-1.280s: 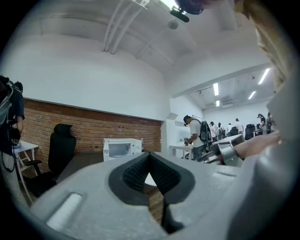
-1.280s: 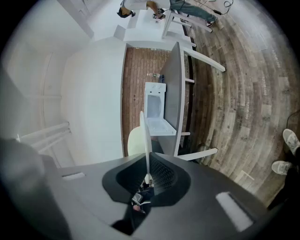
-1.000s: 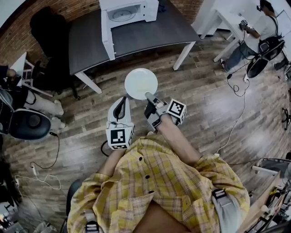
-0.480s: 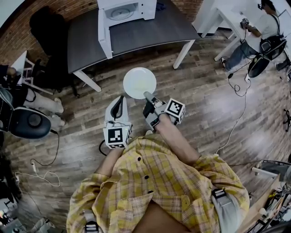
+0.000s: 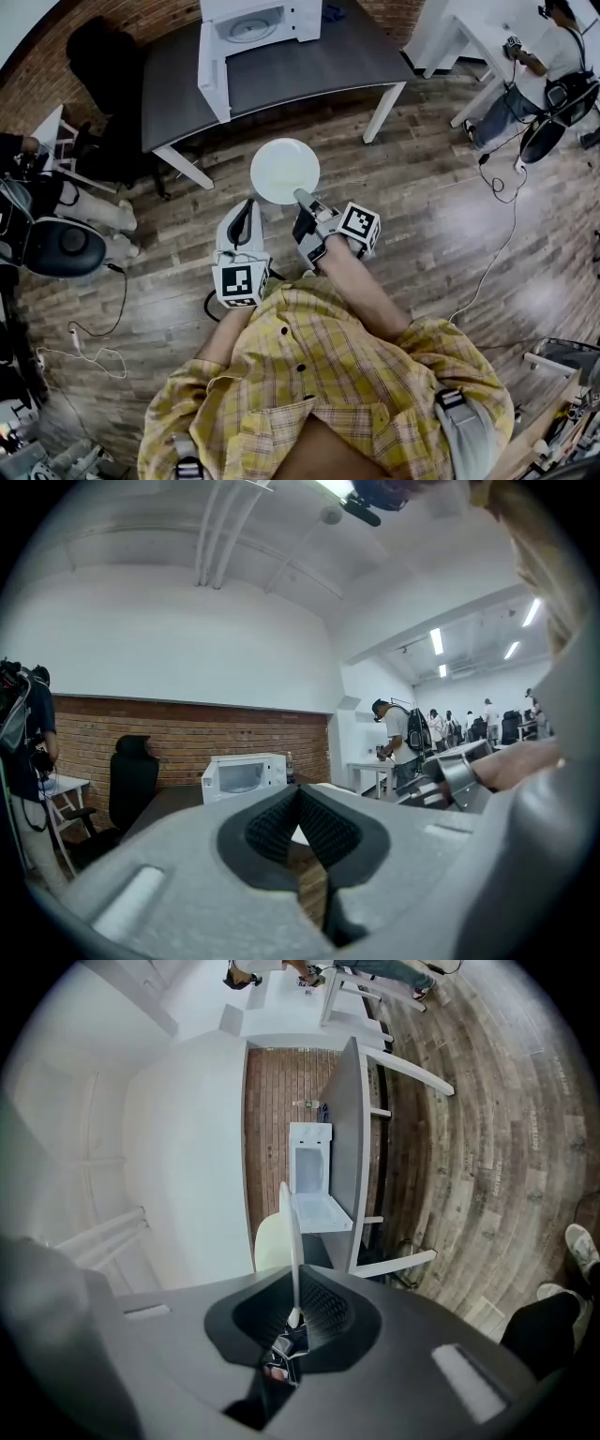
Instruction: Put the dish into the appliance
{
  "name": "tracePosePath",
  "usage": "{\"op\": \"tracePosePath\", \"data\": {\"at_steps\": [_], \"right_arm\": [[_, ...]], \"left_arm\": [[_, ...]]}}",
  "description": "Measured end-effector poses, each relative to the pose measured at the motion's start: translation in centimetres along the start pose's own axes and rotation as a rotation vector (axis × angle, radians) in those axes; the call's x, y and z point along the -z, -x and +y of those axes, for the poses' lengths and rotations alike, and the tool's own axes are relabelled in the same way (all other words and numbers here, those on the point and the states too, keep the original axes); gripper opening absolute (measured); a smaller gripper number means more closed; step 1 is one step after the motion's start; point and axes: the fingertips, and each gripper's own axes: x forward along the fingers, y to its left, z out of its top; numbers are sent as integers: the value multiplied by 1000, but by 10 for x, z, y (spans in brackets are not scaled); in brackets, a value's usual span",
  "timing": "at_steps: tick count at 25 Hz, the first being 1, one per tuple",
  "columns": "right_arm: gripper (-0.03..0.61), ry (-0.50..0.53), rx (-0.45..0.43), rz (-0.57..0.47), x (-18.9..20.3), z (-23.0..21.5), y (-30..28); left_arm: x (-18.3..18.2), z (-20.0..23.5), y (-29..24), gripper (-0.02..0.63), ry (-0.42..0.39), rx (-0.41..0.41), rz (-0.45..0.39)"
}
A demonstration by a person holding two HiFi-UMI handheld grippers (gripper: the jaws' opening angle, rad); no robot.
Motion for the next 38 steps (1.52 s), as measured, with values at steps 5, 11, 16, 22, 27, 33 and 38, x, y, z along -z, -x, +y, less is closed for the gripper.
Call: {"op": "tracePosePath", "data": {"at_steps": [5,11,16,22,27,33,38], "right_arm": [[17,-20,12,3,-5,-7,1],[17,-21,3,5,-12,-6,-10],[17,-7,27,17,-21,-13,-31],[17,18,23,22,-39,-8,-63],[17,26,24,25,-58,-4,-100],[17,34,21,16,-86,-2,-151],[17,30,46,9,-113,-7,-192]], "left_arm": [[2,-5,-2,-3,0,-10,9],[6,4,-8,-3,13,-31,15],[13,16,-27,-3,27,-34,9],[13,37,-58,-3,46,-37,-10],[13,61,-94,-3,47,-34,-15],[14,94,-143,-3,56,-25,-24],[12,123,-186,-3,70,-18,-27]]}}
